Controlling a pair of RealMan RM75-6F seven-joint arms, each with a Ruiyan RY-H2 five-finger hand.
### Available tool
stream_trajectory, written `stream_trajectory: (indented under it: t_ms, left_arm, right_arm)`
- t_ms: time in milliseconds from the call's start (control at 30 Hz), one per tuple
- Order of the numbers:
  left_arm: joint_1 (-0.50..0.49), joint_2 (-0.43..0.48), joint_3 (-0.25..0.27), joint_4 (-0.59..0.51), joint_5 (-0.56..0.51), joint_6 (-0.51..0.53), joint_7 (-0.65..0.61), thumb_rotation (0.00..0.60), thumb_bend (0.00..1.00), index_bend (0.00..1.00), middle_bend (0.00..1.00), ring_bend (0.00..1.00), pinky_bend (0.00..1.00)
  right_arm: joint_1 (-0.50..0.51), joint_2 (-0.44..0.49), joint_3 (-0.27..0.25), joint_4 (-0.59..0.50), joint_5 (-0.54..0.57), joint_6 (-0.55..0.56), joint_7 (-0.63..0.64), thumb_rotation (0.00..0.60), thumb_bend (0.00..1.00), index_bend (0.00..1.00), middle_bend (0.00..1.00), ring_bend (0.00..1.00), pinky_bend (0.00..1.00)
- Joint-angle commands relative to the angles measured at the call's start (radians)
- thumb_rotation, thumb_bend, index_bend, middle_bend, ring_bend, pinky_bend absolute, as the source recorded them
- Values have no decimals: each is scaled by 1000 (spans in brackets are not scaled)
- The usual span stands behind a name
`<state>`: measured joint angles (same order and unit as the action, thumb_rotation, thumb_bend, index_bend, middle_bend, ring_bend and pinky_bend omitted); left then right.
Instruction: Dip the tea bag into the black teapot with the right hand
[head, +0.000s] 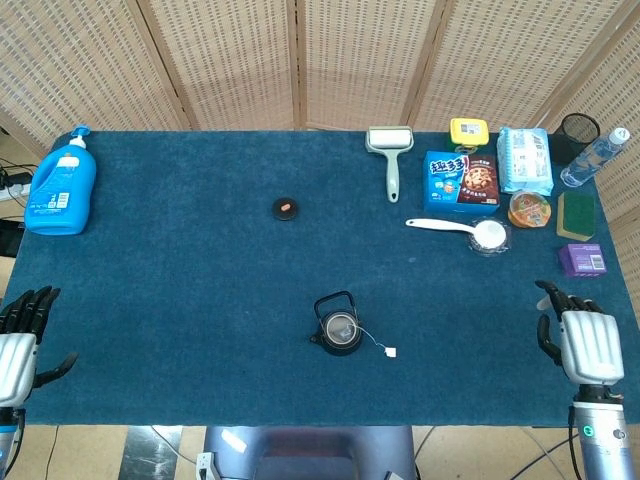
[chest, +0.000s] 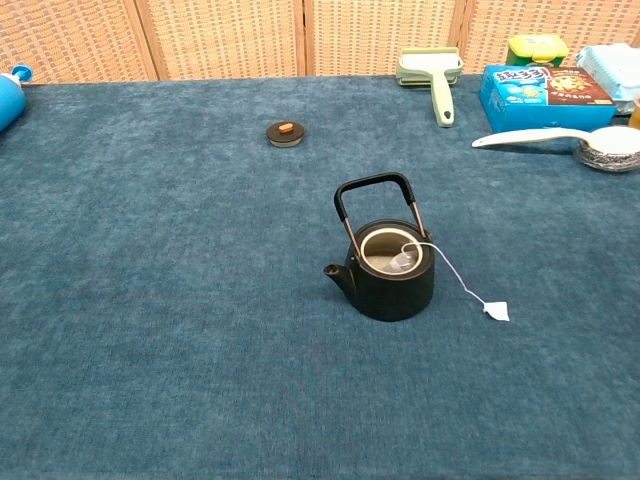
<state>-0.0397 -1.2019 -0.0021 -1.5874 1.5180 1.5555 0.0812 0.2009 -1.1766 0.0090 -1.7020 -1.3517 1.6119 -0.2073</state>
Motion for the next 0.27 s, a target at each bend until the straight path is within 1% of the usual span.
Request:
stream_trajectory:
  t_ms: [33,167,267]
  left_arm:
    - [2,0,3,-2,-1,-4,3,600,241,7,62,0,85]
    - [-3,7,3,-22,-5,-21,19,600,242,6,61,0,85]
    - [-5,11,-1,-45,5,-15,42,600,242,7,61,0,85]
  right_arm:
    - [-19,-2,2,0,-10,10,4,600,659,233,436,456,432]
    - [-32,-9,8,10,-18,2,25,600,659,234,436,454,429]
    - [-37,-27,8,34,-26,-21,46,600,659,233,434,448,425]
